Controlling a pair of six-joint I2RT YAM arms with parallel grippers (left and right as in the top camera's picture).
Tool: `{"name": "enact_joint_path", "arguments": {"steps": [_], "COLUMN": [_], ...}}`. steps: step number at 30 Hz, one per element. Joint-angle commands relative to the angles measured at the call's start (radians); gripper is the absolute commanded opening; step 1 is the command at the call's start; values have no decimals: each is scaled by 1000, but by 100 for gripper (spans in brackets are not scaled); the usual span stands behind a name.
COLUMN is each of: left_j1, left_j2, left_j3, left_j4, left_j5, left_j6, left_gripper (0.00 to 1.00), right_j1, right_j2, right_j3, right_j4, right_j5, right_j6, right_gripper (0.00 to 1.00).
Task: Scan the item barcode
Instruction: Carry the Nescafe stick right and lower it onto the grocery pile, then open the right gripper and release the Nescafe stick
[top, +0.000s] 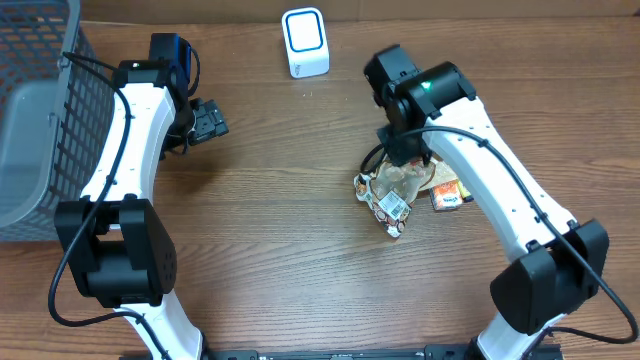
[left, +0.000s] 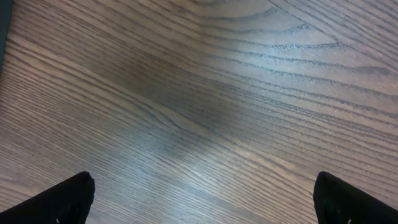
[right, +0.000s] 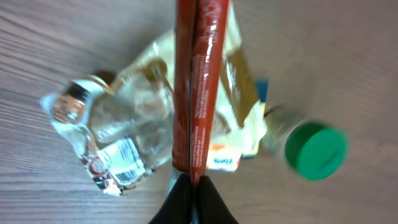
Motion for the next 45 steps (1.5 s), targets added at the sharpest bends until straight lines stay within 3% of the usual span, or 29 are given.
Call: {"name": "enact_joint_path", "arguments": {"steps": [1, 4, 6, 8, 12, 13, 14, 45], "left_j1": [1, 1, 1, 1, 1, 1, 1, 1], "left_j2": [3, 3, 3, 3, 3, 3, 3, 3], "left_j3": [8, 8, 8, 8, 8, 8, 8, 8], "left_j4": [-2, -2, -2, -2, -2, -2, -2, -2], "left_j5": [-13, -13, -13, -13, -13, -13, -13, -13], "left_j6": [14, 14, 14, 14, 15, 14, 14, 14], "left_gripper": [100, 100, 100, 100, 100, 100, 100, 100], "right_j1": [-32, -40, -40, -40, -40, -40, -40, -40], "right_j2": [-10, -10, -10, -10, -10, -10, -10, -10], "right_j3": [-73, -109, -117, -119, -119, -119, -119, -119], "right_j4": [8, 25, 26, 25, 26, 26, 26, 26], "right_j5": [-45, -48, -48, -48, -48, -48, -48, -48], "right_j6": [62, 62, 62, 64, 65, 65, 65, 65], "right_gripper": [8, 12, 23, 49, 77, 91, 100, 100]}}
